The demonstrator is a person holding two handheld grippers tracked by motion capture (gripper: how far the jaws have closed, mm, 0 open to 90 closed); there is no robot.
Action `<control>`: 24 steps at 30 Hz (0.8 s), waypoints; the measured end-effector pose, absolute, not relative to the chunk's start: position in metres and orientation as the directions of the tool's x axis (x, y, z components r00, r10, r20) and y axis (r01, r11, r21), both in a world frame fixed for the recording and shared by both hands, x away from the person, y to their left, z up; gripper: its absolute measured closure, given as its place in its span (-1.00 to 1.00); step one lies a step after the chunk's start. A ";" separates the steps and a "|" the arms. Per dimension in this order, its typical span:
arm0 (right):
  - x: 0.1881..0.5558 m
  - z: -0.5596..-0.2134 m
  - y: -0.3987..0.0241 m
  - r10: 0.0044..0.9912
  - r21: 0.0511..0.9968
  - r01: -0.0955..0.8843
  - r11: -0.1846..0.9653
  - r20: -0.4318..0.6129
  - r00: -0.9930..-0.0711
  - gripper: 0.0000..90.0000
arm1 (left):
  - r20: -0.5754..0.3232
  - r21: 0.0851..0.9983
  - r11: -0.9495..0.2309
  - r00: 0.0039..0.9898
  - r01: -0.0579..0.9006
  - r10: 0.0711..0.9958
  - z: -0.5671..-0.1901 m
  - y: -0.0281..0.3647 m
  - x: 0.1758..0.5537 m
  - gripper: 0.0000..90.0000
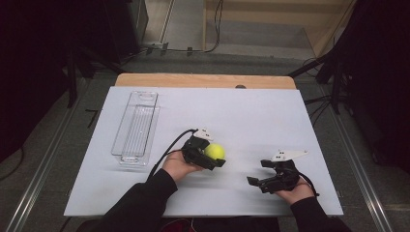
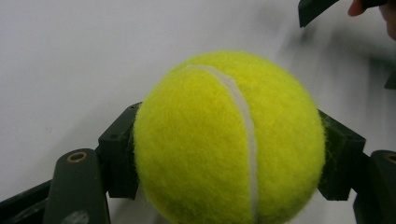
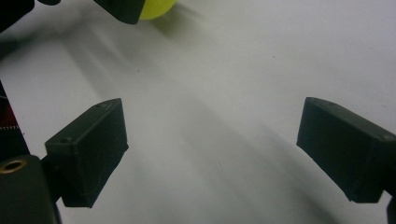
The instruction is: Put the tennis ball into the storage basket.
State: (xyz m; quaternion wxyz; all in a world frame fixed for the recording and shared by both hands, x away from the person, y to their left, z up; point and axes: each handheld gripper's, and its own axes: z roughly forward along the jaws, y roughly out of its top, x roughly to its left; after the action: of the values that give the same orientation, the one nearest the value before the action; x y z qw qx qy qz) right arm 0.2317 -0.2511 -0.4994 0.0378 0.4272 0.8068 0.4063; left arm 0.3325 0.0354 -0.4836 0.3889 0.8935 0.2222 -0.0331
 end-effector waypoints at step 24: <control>0.232 -0.499 -0.251 0.720 0.687 0.660 0.304 0.288 -0.631 -0.85 | -0.246 0.669 -0.600 0.893 0.438 0.377 -0.446 0.041 0.336 -0.42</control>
State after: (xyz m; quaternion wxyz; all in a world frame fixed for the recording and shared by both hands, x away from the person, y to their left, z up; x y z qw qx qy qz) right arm 0.2317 -0.2511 -0.4994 0.0370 0.4280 0.8065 0.4062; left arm 0.3364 0.0410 -0.4462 0.3846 0.8936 0.2280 -0.0397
